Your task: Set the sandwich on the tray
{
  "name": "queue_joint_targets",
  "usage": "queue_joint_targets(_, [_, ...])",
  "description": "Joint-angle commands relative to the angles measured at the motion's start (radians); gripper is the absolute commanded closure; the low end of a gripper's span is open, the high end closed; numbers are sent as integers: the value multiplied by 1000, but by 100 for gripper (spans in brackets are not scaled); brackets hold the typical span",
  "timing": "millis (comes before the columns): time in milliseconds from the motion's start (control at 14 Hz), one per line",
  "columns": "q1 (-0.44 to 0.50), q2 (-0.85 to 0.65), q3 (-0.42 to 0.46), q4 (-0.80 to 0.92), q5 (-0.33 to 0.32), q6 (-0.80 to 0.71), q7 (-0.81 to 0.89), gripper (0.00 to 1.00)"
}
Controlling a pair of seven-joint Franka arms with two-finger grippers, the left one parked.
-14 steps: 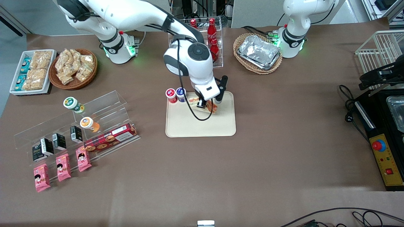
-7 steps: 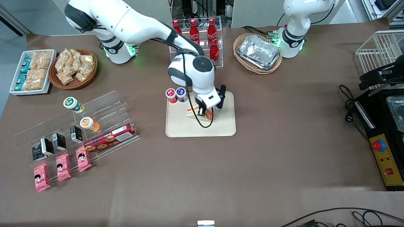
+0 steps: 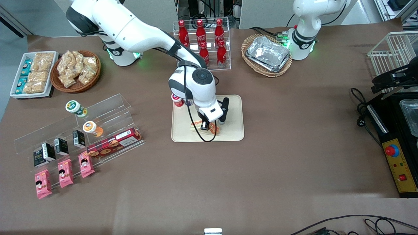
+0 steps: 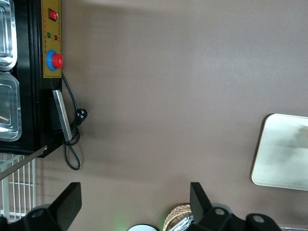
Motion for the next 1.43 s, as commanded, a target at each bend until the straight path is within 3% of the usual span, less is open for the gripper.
queue_joint_targets(0, [8,45,-3,30,-40,28,4,62])
queue_joint_targets(71, [8,50,-3,30,-42,48,2,60])
queue_joint_targets(143, [8,54,-3,30,-45,62,2,51])
queue_joint_targets(357, [8,56,-3,30,-45,68,7,48])
queue_joint_targets(429, [5,51,-3,30,-36,68,12,1])
queue_joint_targets(643, [-12,27,0,30,-10,63,40,0])
queue_joint_targets(1000, [-65,-96,-3,30,209,-4,64,0])
queue_joint_targets(1214, [-159,-162,-1,30,344,-64,73,0])
queue_joint_targets(1357, [-214,-208,-3,30,381,-117,73,0])
